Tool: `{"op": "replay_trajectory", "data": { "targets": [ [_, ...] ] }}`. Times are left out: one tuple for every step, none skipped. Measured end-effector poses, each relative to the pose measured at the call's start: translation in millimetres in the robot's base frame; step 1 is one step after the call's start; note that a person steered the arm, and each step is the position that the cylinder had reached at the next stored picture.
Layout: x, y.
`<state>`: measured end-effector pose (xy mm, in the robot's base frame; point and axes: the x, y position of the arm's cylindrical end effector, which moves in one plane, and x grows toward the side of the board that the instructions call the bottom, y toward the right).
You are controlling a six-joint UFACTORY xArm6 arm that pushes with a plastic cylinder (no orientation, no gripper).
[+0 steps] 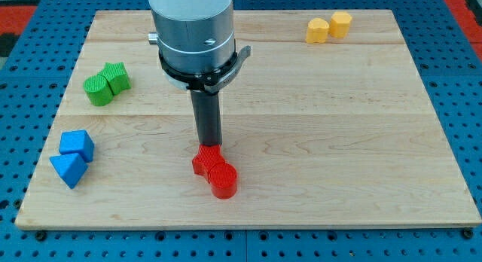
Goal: Move the arm below the yellow blocks
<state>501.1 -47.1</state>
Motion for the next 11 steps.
{"op": "replay_trajectory", "data": {
  "targets": [
    [-5.1, 0.0],
    [-5.7, -2.7],
    [-5.7, -2.1],
    [-5.8, -2.1],
    [-29.9, -1.5],
    [-48.5, 19.4],
    [-60.2, 56.5],
    [-81.4, 99.7],
    [-119.2, 151.9],
    [-160.4, 195.6],
    [-170.8, 201.9]
  ]
}}
